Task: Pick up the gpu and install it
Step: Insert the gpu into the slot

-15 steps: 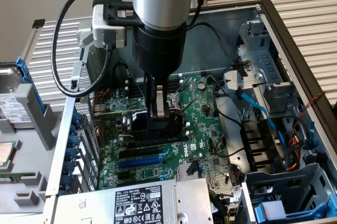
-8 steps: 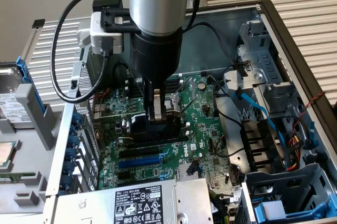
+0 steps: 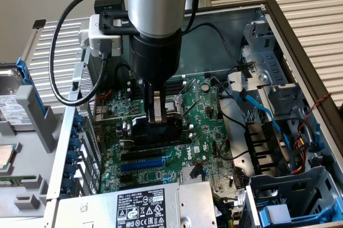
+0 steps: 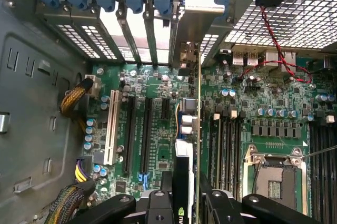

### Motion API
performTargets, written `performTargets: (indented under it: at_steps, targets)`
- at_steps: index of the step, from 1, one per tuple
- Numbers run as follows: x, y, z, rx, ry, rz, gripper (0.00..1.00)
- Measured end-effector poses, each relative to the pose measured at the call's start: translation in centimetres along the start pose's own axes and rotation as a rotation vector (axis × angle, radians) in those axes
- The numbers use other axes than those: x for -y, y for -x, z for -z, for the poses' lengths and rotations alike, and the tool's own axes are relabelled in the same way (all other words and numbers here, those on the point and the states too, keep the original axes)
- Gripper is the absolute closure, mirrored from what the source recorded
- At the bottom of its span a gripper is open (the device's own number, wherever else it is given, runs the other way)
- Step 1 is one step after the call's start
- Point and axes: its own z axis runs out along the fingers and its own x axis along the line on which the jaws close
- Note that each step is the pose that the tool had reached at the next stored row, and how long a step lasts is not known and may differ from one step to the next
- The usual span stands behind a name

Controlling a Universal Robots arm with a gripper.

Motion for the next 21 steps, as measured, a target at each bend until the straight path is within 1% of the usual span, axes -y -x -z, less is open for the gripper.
performTargets:
  at_steps: [3, 5, 8, 11, 17, 18, 21]
  targets:
    - [0.00, 0.00, -0.03, 0.0000, 0.0002, 0.000, 0.71]
    - [0.00, 0.00, -0.05, 0.0002, 0.0016, 0.000, 0.71]
    - [0.01, 0.00, -0.06, 0.0009, 0.0061, 0.000, 0.71]
    - [0.01, 0.00, -0.07, 0.0022, 0.0143, 0.000, 0.71]
    - [0.01, 0.00, -0.09, 0.0021, 0.0144, 0.000, 0.71]
    - [0.03, 0.00, -0.18, 0.0033, 0.0146, 0.000, 0.71]
    - [0.05, -0.01, -0.48, 0.0068, 0.0176, -0.001, 0.71]
